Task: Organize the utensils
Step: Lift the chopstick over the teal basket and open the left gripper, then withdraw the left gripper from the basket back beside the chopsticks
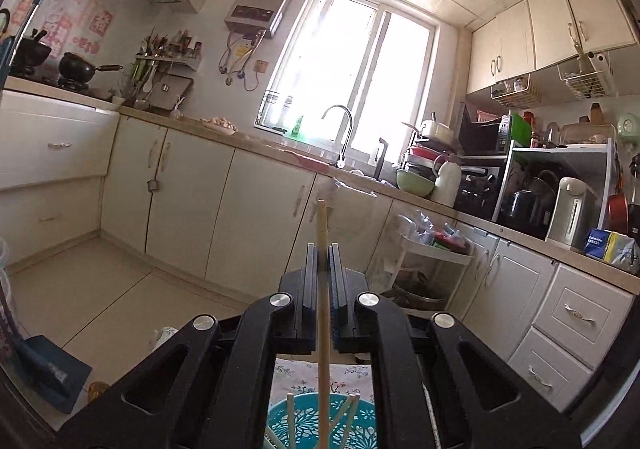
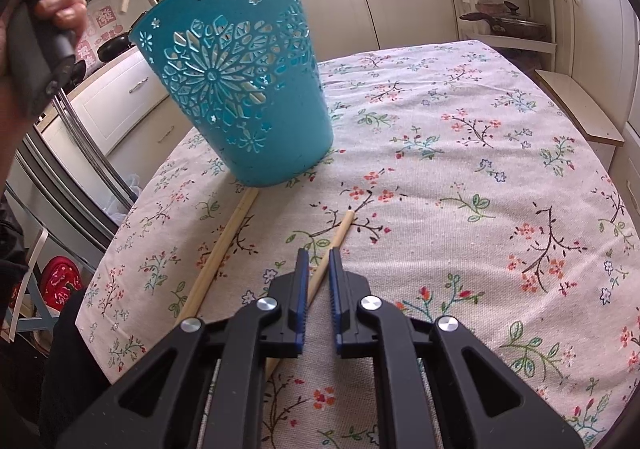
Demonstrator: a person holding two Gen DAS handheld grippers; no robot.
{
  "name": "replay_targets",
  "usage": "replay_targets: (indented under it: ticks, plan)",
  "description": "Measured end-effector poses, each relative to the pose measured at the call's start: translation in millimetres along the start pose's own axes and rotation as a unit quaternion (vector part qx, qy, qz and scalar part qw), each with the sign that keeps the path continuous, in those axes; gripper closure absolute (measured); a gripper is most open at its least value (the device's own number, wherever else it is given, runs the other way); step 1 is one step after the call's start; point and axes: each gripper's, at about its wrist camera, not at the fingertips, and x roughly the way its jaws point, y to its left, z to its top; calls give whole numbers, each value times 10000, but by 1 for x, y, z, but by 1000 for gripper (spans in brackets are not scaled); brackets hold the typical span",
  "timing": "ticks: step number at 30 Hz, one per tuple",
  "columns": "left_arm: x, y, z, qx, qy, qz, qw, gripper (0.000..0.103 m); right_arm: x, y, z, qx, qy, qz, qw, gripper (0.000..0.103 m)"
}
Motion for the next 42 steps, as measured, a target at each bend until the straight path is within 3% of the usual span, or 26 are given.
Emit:
replay_targets:
  ticks: [6, 18, 21, 23, 29, 34, 39, 42]
  plan:
    - [13, 2, -25, 163, 129, 87, 9997, 98, 0, 0, 0, 2, 0, 2, 10000, 92]
    - [10, -3, -67, 692, 863, 229, 9936, 95, 0, 1, 0, -5, -2, -4, 10000, 92]
    - [-8, 5, -65, 705, 853, 340, 9933, 80, 0, 1, 0, -40, -8, -33, 10000, 92]
    - [-25, 13, -60, 678, 815, 426, 9935, 64, 0, 2, 0, -47, -5, -46, 10000, 92]
    - [-80, 51, -62, 553, 637, 829, 9930, 40, 0, 4, 1, -45, 44, -143, 9999, 92]
    - [-81, 99, -100, 171, 1441, 1143, 9828, 39, 4, 22, 5, -736, 294, -482, 9957, 92]
    - [-66, 121, -138, -92, 2207, 1104, 9690, 39, 6, 20, 13, -1434, 835, -143, 9860, 93]
    - [-59, 125, -157, -125, 2474, 1081, 9628, 38, 6, 11, 20, -1336, 1033, -233, 9854, 92]
